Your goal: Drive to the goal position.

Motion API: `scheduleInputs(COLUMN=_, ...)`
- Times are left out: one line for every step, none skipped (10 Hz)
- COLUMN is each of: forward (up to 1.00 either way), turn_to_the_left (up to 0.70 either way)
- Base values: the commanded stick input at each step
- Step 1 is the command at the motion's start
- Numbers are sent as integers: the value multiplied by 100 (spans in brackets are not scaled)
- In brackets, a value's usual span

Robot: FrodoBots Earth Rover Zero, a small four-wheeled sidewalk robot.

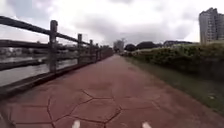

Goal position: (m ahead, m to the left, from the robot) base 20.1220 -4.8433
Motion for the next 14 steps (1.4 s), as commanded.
scheduleInputs(forward=85, turn_to_the_left=10)
scheduleInputs(forward=85, turn_to_the_left=10)
scheduleInputs(forward=85, turn_to_the_left=10)
scheduleInputs(forward=85, turn_to_the_left=10)
scheduleInputs(forward=85, turn_to_the_left=10)
scheduleInputs(forward=85, turn_to_the_left=10)
scheduleInputs(forward=85, turn_to_the_left=10)
scheduleInputs(forward=85, turn_to_the_left=10)
scheduleInputs(forward=85, turn_to_the_left=10)
scheduleInputs(forward=85, turn_to_the_left=10)
scheduleInputs(forward=85, turn_to_the_left=10)
scheduleInputs(forward=85, turn_to_the_left=-24)
scheduleInputs(forward=85, turn_to_the_left=-24)
scheduleInputs(forward=85, turn_to_the_left=-24)
